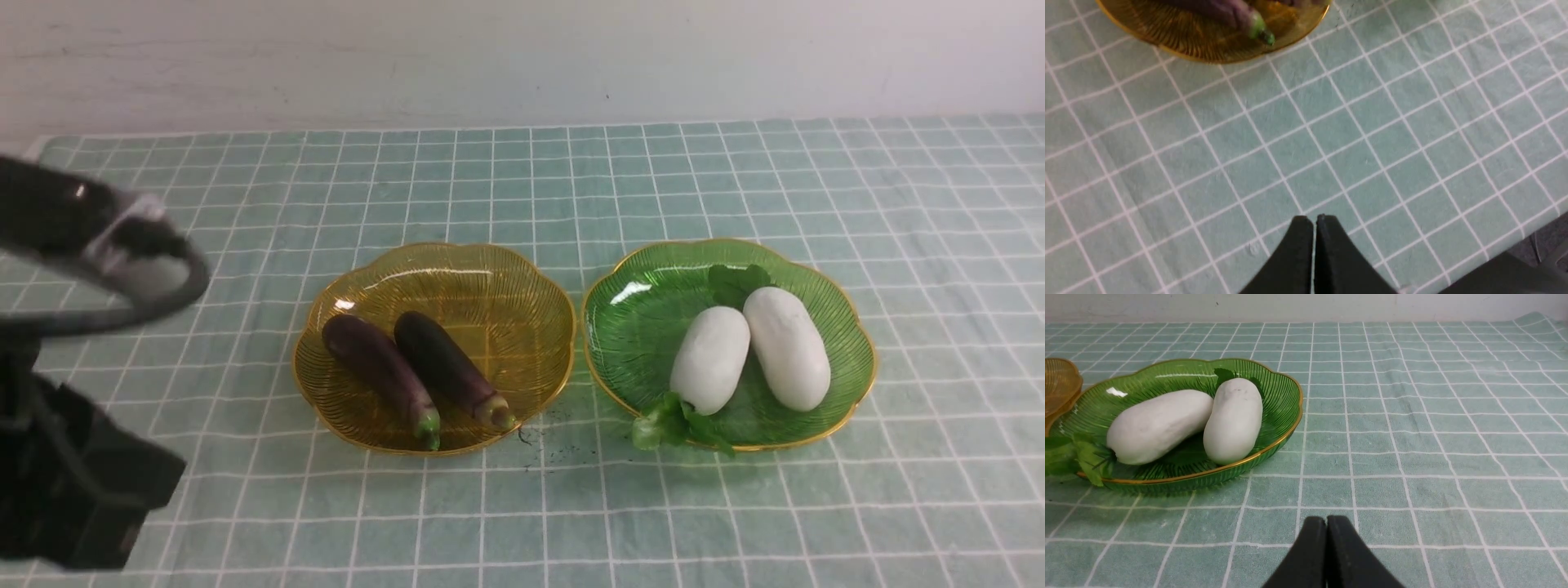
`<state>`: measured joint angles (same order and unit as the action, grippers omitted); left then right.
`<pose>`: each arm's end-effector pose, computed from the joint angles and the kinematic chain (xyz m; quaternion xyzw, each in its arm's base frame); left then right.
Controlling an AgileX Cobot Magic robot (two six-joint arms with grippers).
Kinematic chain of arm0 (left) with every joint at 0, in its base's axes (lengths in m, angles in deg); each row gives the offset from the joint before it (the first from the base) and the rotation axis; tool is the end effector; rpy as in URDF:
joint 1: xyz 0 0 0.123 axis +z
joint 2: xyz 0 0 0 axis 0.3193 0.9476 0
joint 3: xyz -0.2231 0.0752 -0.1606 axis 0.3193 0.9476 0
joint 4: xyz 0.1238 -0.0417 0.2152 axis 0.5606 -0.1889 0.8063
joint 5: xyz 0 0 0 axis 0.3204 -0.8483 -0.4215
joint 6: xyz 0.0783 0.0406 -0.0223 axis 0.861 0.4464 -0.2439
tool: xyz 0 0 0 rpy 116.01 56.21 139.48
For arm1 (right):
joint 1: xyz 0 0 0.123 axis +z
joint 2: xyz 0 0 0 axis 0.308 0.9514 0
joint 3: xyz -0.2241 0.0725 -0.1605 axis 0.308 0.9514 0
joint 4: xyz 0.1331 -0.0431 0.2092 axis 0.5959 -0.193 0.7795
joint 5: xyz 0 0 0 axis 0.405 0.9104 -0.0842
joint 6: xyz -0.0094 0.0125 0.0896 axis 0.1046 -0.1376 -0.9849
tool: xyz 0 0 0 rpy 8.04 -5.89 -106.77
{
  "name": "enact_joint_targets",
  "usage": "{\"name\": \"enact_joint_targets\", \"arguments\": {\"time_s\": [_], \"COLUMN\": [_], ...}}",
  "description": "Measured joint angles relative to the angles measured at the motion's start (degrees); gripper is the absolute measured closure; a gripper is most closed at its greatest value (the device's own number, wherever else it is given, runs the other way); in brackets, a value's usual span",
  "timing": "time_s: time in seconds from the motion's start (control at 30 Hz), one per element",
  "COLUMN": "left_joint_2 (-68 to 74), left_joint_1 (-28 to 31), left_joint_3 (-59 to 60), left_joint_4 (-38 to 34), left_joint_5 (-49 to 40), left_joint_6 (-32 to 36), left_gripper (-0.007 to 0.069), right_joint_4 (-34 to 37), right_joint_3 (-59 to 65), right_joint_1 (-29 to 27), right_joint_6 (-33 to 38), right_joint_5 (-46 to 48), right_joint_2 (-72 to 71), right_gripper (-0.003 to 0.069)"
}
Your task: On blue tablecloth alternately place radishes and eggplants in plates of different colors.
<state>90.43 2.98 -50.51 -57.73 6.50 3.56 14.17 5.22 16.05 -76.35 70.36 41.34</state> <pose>0.1174 -0.0520 0.3655 0.1986 0.9350 -0.1230 0.2668 0.0516 0.0023 0.1717 -0.0028 0.8106 0.0058 0.5856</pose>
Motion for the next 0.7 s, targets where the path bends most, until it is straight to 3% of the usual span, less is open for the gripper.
{"name": "enact_joint_targets", "arguments": {"time_s": [0.23, 0.47, 0.6, 0.7], "left_joint_2": [-16.5, -30.68, -33.14, -33.42], "left_joint_1": [0.0, 0.0, 0.0, 0.0], "left_joint_3": [11.17, 23.08, 26.77, 27.9], "left_joint_4": [0.5, 0.26, -0.06, -0.18], "left_joint_5": [4.41, 34.67, 43.89, 45.06], "left_joint_6": [-4.38, -6.61, -6.65, -6.65], "left_gripper": [0.0632, 0.0632, 0.0632, 0.0632], "right_joint_4": [0.0, -0.23, -0.23, -0.23], "right_joint_3": [0.0, 0.0, 0.0, 0.0], "right_joint_1": [0.0, 0.0, 0.0, 0.0], "right_joint_6": [0.0, 0.0, 0.0, 0.0], "right_joint_5": [0.0, -0.06, -0.06, -0.06], "right_joint_2": [0.0, 0.0, 0.0, 0.0], "right_gripper": [0.0674, 0.0674, 0.0674, 0.0674]}}
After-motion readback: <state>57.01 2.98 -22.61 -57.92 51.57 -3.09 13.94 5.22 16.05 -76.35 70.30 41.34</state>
